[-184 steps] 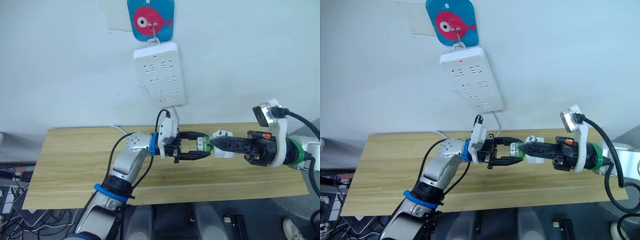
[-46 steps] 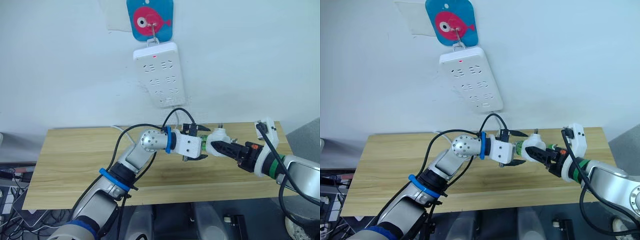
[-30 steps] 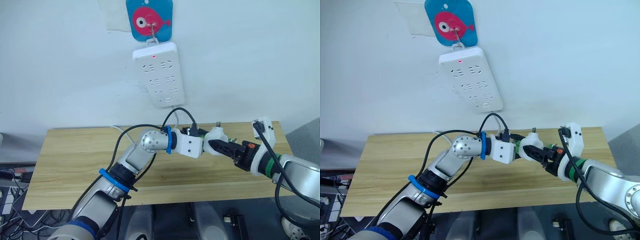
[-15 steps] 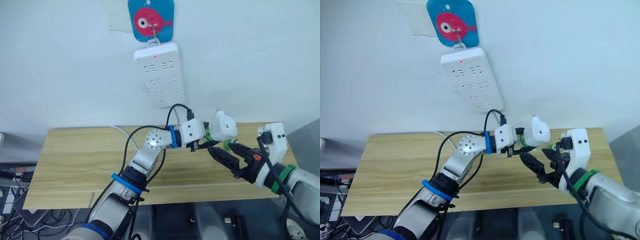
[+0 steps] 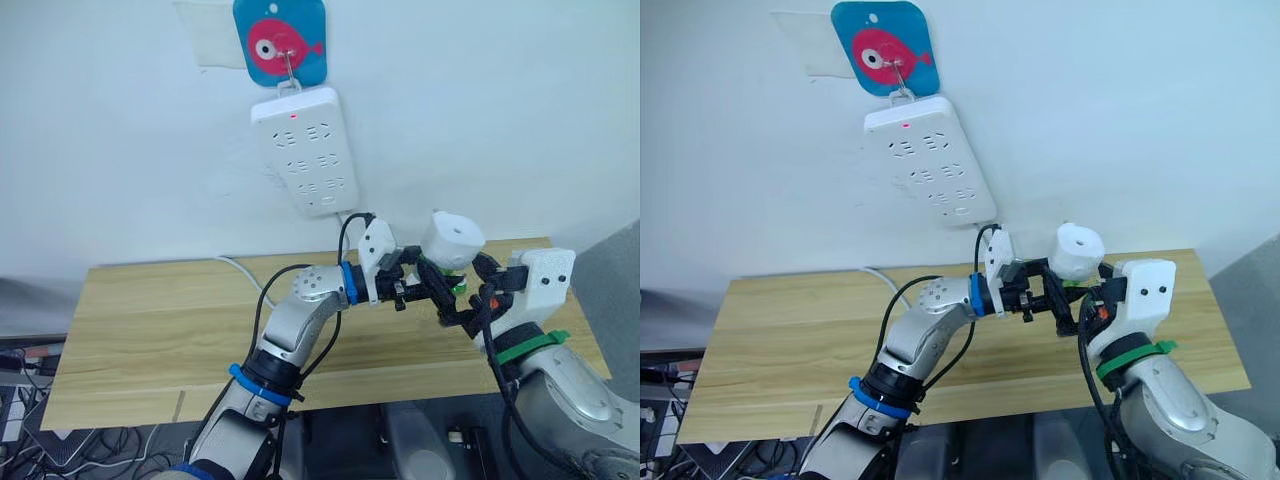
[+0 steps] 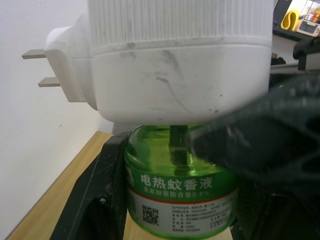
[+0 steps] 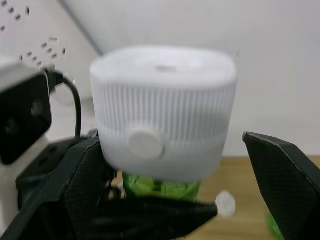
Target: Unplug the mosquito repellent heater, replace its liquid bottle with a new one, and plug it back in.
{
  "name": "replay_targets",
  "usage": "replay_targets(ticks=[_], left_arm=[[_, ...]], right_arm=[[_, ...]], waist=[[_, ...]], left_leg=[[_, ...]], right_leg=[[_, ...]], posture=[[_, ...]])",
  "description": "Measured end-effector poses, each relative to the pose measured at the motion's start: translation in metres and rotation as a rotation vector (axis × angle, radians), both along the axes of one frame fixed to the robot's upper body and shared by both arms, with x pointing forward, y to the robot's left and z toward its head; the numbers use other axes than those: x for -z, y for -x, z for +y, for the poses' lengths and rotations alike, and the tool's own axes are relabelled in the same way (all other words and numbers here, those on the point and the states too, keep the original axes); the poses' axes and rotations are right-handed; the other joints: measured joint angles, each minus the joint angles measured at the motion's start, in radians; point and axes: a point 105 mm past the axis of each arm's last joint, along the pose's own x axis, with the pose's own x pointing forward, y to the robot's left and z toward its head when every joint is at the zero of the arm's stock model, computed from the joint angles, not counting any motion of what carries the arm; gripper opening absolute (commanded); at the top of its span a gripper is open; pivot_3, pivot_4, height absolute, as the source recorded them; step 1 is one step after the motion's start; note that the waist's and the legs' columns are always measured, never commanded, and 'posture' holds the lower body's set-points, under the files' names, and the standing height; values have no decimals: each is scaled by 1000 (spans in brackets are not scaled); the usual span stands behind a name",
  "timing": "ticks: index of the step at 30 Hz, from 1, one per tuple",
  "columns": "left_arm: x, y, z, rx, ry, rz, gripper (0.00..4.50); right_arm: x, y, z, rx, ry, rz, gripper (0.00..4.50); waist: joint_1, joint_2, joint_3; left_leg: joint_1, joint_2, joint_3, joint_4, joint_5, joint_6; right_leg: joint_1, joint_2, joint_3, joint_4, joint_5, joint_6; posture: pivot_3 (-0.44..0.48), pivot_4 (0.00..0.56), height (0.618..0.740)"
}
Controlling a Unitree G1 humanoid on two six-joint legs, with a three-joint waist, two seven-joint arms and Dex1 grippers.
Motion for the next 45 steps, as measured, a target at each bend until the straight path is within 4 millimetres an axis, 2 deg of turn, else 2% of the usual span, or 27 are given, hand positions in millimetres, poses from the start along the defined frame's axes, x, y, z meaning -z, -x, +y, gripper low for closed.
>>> replay_targets(ticks=[4, 8, 11, 17, 28, 36, 37, 39, 45], left_arm=[[1, -2, 0, -17, -5, 2, 2287], [1, -2, 1, -21, -5, -2, 2287], [0, -2, 1, -25, -4, -17, 2287], [4, 3, -5, -12, -21, -27, 2287], [17, 7, -5, 2, -67, -14, 2287], [28, 6, -3, -10, -85, 22, 2287], [29, 6, -3, -11, -87, 24, 2287], [30, 4, -2, -24, -92, 27, 2287], [29, 0, 2, -49, -85, 29, 2287]], right_arm=[[-14, -6, 6, 5, 30, -73, 4480], [-14, -7, 9, 11, 9, -62, 4480], [-6, -7, 5, 12, 6, -30, 4480], [13, -2, -4, -24, 10, -8, 3113], [40, 0, -8, -86, -26, -90, 3115], [58, -3, -2, -55, -45, -171, 3115], [60, -4, -1, -51, -42, -177, 3869], [63, -5, -2, -30, -29, -183, 4461], [61, -10, 2, -13, -34, -192, 4461]], waist=[[-1, 0, 0], [-1, 0, 0], [0, 0, 0], [0, 1, 0], [0, 2, -3], [1, 3, -13], [1, 3, -14], [2, 3, -15], [2, 3, -18]], left_leg=[[0, 0, -1, 0, 0, 0], [0, 0, 0, 0, 0, 0], [0, 0, 0, 0, 0, 0], [0, 0, 0, 0, 0, 0], [2, 0, 1, 0, 0, 0], [3, 0, 2, 0, 0, 0], [3, 0, 2, 0, 0, 0], [3, 0, 2, 0, 0, 0], [4, 0, 2, 0, 0, 0]], right_leg=[[0, 0, -1, 0, 0, 0], [0, 0, 0, 0, 0, 0], [0, 0, 0, 0, 0, 0], [0, 0, 0, 0, 0, 0], [0, 0, 1, 3, 0, 0], [0, 0, 2, 3, 0, 0], [0, 0, 2, 4, 0, 0], [0, 0, 2, 4, 0, 0], [0, 0, 2, 4, 0, 0]], posture=[[-224, 272, 740], [-216, 273, 740], [-215, 274, 740], [-207, 271, 740], [-196, 263, 740], [-196, 263, 740], [-196, 263, 740], [-196, 263, 740], [-197, 254, 740]])
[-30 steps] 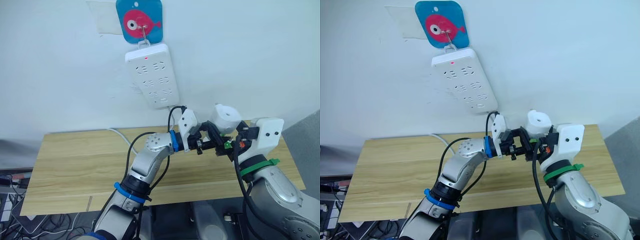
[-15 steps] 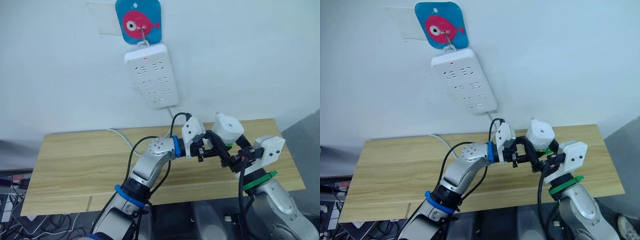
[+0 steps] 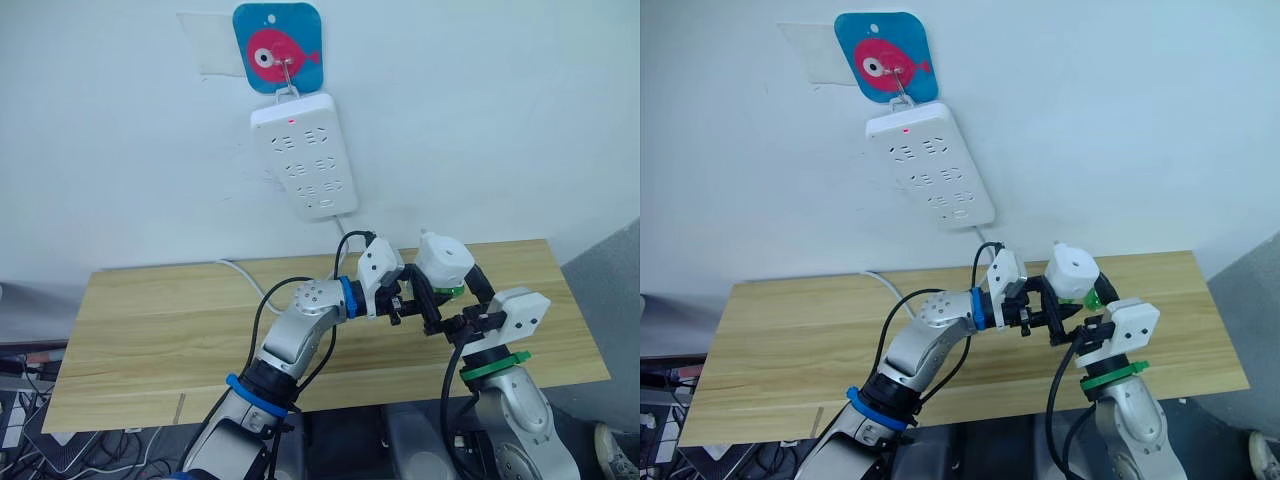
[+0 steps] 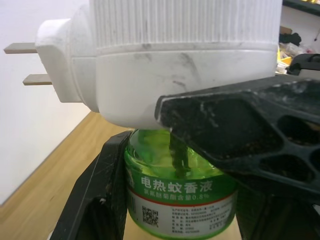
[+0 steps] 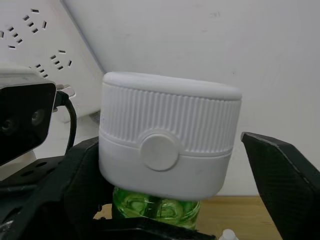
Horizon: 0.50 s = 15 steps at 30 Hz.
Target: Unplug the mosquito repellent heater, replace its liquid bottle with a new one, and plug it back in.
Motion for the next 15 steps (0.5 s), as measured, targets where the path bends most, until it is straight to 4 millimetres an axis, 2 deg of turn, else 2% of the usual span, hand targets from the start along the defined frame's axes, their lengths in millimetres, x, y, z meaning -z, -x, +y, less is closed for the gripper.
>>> replay_targets(ticks=[15], left_arm=[[-7, -4, 2, -12, 15, -25, 2287]], right_arm=[[-11, -1, 6, -50, -21, 68, 4461]], waist=[[0, 0, -1]], left_leg=[[0, 0, 1, 0, 0, 0]], right_leg=[[0, 0, 0, 1, 0, 0]], posture=[[-201, 259, 740]])
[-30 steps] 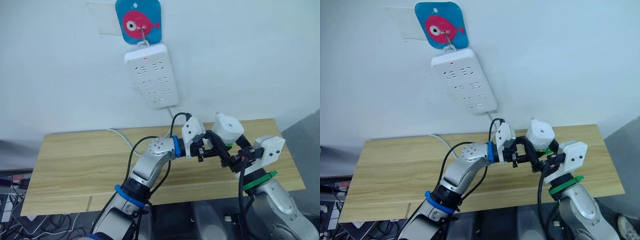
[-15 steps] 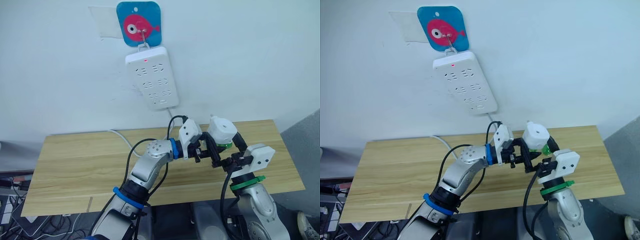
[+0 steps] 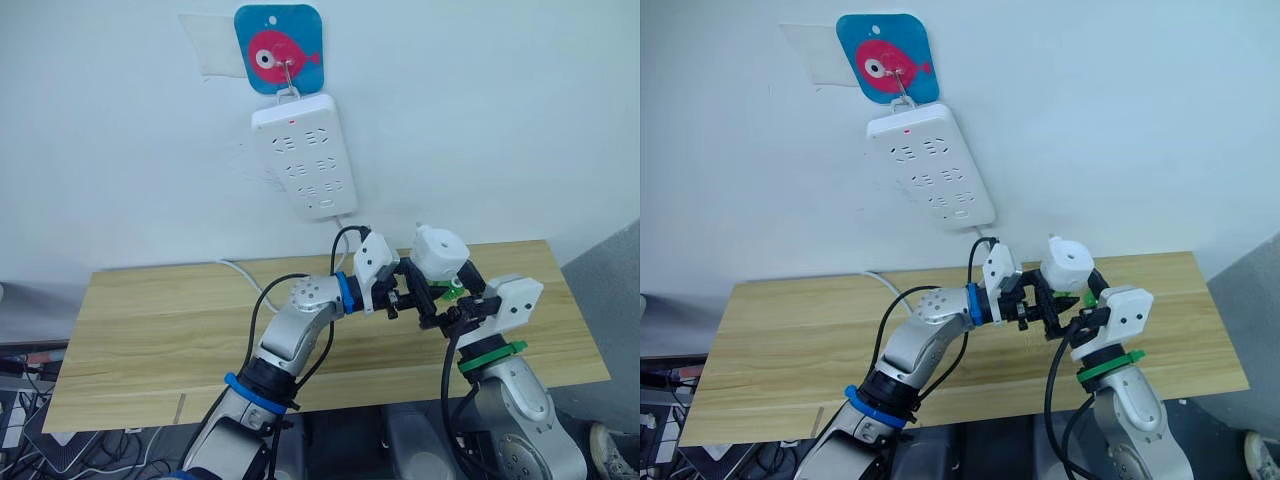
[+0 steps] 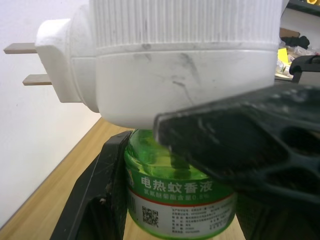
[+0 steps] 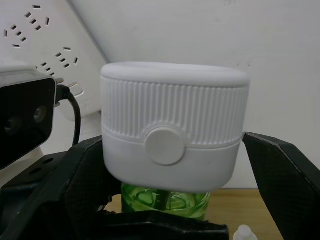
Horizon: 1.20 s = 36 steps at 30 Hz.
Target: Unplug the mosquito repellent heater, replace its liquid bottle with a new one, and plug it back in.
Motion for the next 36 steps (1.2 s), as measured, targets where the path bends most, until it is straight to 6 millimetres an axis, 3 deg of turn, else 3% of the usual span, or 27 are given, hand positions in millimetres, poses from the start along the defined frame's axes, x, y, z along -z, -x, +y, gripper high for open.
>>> replay_targets(ticks=[29, 36], left_arm=[[-8, -8, -1, -35, 12, -59, 2287], [-4, -16, 0, -49, -2, -39, 2287]], right_arm=[[-11, -5, 0, -5, 11, 8, 4461], [0, 2, -4, -51, 49, 51, 4461]], waist=[[-3, 0, 0], [-3, 0, 0]], left_leg=[[0, 0, 0, 0, 0, 0], [0, 0, 0, 0, 0, 0]], right_leg=[[0, 0, 0, 0, 0, 0], [0, 0, 0, 0, 0, 0]], posture=[[-206, 259, 740], [-221, 258, 740]])
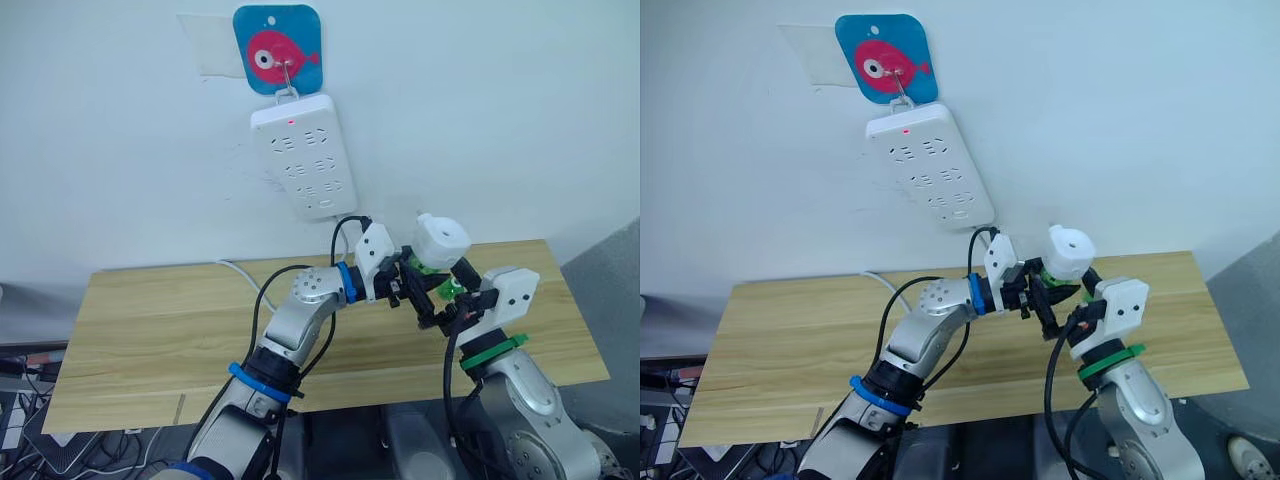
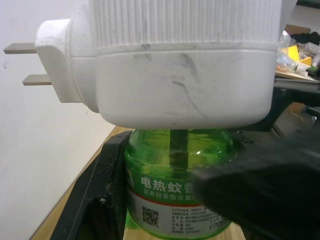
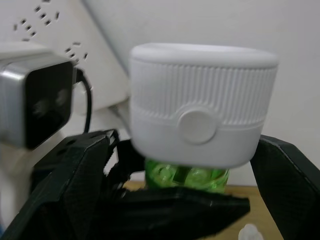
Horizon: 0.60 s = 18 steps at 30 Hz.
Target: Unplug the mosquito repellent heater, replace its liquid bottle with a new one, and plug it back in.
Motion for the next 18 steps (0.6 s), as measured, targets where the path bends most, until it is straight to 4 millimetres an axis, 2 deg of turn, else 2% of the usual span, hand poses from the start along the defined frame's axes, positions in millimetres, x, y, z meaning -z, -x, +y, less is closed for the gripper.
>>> replay_targets(ticks=[9, 13, 14, 15, 18], left_arm=[[-1, -18, 9, -30, 5, -56, 2287], [4, -18, 10, -17, 1, -61, 2287], [4, -17, 10, -12, 1, -64, 2287], [4, -17, 12, -11, 0, -71, 2287], [2, -20, 17, -24, 4, -77, 2287]], right_arm=[[28, 17, -53, -29, 196, 130, 4461], [43, 15, -90, -36, 275, 205, 4461], [40, 17, -106, -36, 300, 234, 4461], [29, 19, -127, -6, 334, 245, 4461], [-30, 14, -187, 142, 448, 178, 4461]], waist=[[-5, 0, -1], [-6, 0, -1], [-3, 3, -3], [-1, 4, -4], [-6, 1, -5]], left_leg=[[1, 0, 2, 0, -2, 4], [2, 0, 2, 0, -2, 4], [1, -2, 4, 0, -2, 4], [2, -3, 5, 0, -2, 4], [5, -2, 10, 0, -3, 6]], right_leg=[[0, 0, 1, 1, 0, 0], [1, 0, 2, 1, 0, 0], [0, -2, 3, 0, 0, 0], [1, -2, 4, 0, 0, 0], [2, -2, 9, 1, 0, 0]], posture=[[-237, 249, 740], [-227, 242, 740], [-227, 242, 740], [-224, 241, 740], [-218, 238, 740]])
